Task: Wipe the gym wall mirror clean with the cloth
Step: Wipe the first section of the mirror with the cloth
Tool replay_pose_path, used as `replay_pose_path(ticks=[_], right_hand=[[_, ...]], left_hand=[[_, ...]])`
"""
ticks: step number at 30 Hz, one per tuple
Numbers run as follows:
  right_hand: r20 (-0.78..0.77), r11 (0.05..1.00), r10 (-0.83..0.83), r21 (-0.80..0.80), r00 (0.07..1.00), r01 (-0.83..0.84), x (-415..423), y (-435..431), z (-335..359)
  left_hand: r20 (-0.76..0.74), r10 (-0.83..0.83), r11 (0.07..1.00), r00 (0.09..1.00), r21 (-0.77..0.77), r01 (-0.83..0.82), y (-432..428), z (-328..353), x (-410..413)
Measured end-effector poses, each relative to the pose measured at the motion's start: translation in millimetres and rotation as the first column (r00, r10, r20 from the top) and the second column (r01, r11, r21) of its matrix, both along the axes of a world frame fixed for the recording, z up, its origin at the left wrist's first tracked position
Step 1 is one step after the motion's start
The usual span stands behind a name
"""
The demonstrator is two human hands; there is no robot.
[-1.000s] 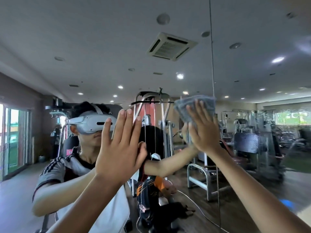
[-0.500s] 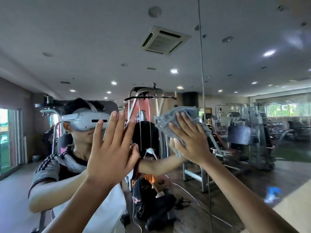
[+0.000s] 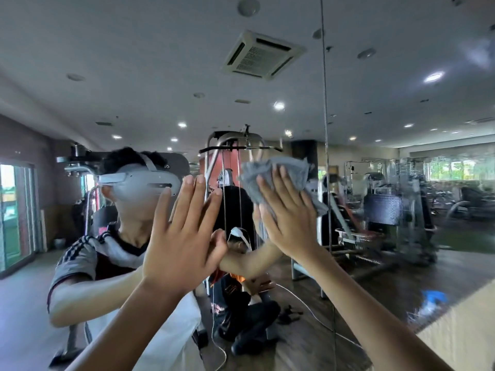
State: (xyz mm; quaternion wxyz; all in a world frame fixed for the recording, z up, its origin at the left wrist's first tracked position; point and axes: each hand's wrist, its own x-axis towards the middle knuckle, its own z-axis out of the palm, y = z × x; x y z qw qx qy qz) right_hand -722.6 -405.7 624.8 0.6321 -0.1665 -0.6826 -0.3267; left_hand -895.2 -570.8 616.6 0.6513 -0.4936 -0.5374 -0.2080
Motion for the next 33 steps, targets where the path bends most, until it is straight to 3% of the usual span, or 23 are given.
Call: replay_pose_path(ticks=[2,4,6,8,10,13,17,20,22,26,28,30,33], right_hand=[[0.12,0.993,-0.062,0.107,0.991,0.049,23.2,22.1,-32.0],[0.113,0.996,-0.061,0.077,0.992,0.052,40.9,45.2,-44.2],[-0.073,0.995,0.009,-0.096,0.997,-0.016,37.6,54.3,-32.7],[-0.365,0.951,0.031,-0.275,0.931,-0.139,20.6,43.5,0.0],[-0.456,0.881,-0.002,-0.422,0.89,-0.214,3.9,19.8,36.4],[-0.392,0.918,-0.046,-0.379,0.919,-0.116,-20.9,-14.8,48.8],[-0.059,0.996,-0.015,-0.086,0.998,0.01,-23.6,-17.4,-11.0],[0.14,0.997,-0.055,0.055,0.989,0.048,13.6,11.9,-53.4],[0.09,0.998,-0.044,-0.039,0.995,0.048,26.1,25.8,-61.2],[-0.326,0.907,-0.034,-0.407,0.945,-0.108,3.9,5.8,-21.5],[-0.463,0.841,-0.021,-0.487,0.886,-0.235,-18.1,-16.0,5.0],[-0.485,0.834,-0.003,-0.484,0.874,-0.265,-39.1,-35.5,17.8],[-0.321,0.924,0.042,-0.347,0.946,-0.159,-63.2,-59.6,4.6]], left_hand=[[0.007,-0.005,1.0,1.0,0.002,0.005,0.3,-1.6,-0.2],[0.015,0.004,1.0,1.0,0.007,-0.004,2.0,-2.4,1.9],[0.016,0.024,1.0,1.0,0.012,-0.024,4.1,-3.0,3.4],[0.016,0.045,0.999,0.999,0.008,-0.045,5.8,-3.6,4.3],[0.017,0.056,0.998,0.998,0.005,-0.056,5.2,-4.3,4.6],[0.013,0.045,0.999,0.999,0.001,-0.045,3.6,-4.4,4.2],[0.001,-0.017,0.999,1.0,-0.031,0.018,-0.2,-10.2,-0.5],[-0.031,-0.034,0.996,0.999,-0.082,0.032,-7.7,-23.5,-9.1],[-0.054,-0.038,0.995,0.998,-0.098,0.032,-13.2,-28.9,-13.8],[-0.048,-0.06,0.993,0.997,-0.101,0.055,-16.3,-28.8,-13.9],[-0.057,-0.074,0.994,0.996,-0.089,0.069,-18.7,-27.2,-15.1],[-0.072,-0.081,0.995,0.994,-0.064,0.076,-24.1,-26.5,-22.1],[-0.079,-0.086,0.996,0.993,-0.04,0.083,-38.3,-27.1,-36.9]])
